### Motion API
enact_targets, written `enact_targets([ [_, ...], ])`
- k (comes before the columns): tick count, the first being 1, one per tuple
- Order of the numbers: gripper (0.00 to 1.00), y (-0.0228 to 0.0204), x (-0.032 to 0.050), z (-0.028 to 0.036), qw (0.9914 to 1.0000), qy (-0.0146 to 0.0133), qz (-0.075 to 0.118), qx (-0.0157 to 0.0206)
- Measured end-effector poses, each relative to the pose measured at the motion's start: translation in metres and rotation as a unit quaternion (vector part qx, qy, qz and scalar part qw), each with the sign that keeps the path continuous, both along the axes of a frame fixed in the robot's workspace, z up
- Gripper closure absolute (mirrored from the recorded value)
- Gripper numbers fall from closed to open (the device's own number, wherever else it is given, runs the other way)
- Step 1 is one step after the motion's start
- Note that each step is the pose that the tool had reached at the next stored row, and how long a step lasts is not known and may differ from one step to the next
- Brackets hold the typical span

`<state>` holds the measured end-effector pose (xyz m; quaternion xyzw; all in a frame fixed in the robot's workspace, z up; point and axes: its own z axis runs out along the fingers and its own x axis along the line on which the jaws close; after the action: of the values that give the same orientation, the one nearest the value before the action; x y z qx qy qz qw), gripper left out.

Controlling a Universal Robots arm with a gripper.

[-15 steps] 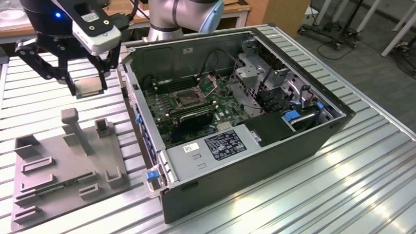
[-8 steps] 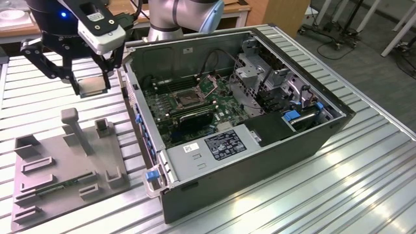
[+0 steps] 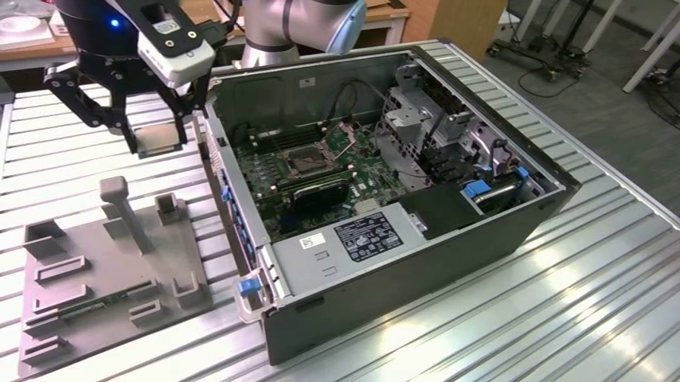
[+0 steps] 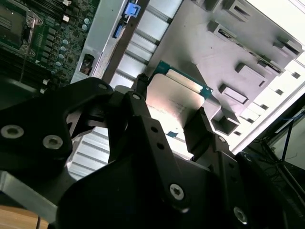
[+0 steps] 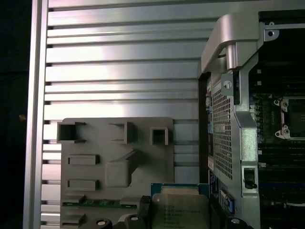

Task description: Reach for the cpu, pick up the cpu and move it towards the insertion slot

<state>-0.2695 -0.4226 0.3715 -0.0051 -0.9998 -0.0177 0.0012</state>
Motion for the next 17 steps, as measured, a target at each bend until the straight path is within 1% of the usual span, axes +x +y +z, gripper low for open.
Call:
enact_targets([
  [8,0.45,0.0000,0.0091,0.0000,1.00000,0.0000,0.000,0.0000],
  [17,0.45,0.0000,0.0173,0.0000,1.00000,0.0000,0.000,0.0000],
])
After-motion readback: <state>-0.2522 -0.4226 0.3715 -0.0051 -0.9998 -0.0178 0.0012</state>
